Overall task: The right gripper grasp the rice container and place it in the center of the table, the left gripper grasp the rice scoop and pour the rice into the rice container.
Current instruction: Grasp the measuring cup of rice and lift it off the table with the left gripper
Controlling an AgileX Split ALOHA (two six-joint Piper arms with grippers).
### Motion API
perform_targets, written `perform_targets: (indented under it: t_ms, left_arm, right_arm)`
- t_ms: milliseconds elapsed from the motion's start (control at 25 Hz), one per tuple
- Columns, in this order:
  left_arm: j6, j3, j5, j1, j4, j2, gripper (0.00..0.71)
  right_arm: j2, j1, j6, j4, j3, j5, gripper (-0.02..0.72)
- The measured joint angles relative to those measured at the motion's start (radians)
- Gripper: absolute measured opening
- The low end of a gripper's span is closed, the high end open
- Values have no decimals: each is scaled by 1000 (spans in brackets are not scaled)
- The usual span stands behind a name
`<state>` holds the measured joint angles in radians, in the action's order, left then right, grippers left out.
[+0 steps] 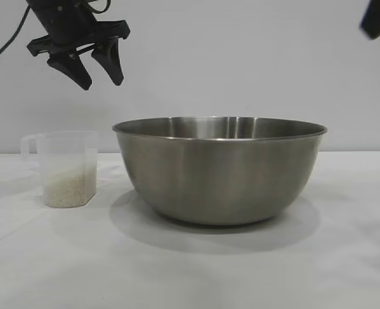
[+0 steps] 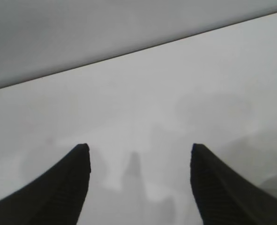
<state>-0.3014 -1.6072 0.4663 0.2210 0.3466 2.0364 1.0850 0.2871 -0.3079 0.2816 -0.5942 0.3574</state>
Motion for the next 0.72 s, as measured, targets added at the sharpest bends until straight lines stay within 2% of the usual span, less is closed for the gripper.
perform_targets:
  t_ms: [160, 360, 640, 720]
  left_arm:
    - [0, 0, 0, 0, 0, 0, 405]
    - [0, 0, 0, 0, 0, 0, 405]
    - [0, 0, 27, 0, -1, -7, 405]
    - [0, 0, 27, 0, -2, -19, 405]
  right_arm:
    - [-171, -29, 0, -2, 6, 152, 399]
    - [-345, -29, 3, -10, 6, 394, 399]
    - [-497, -29, 34, -16, 6, 675, 399]
    - [-530, -29, 61, -33, 9, 739, 399]
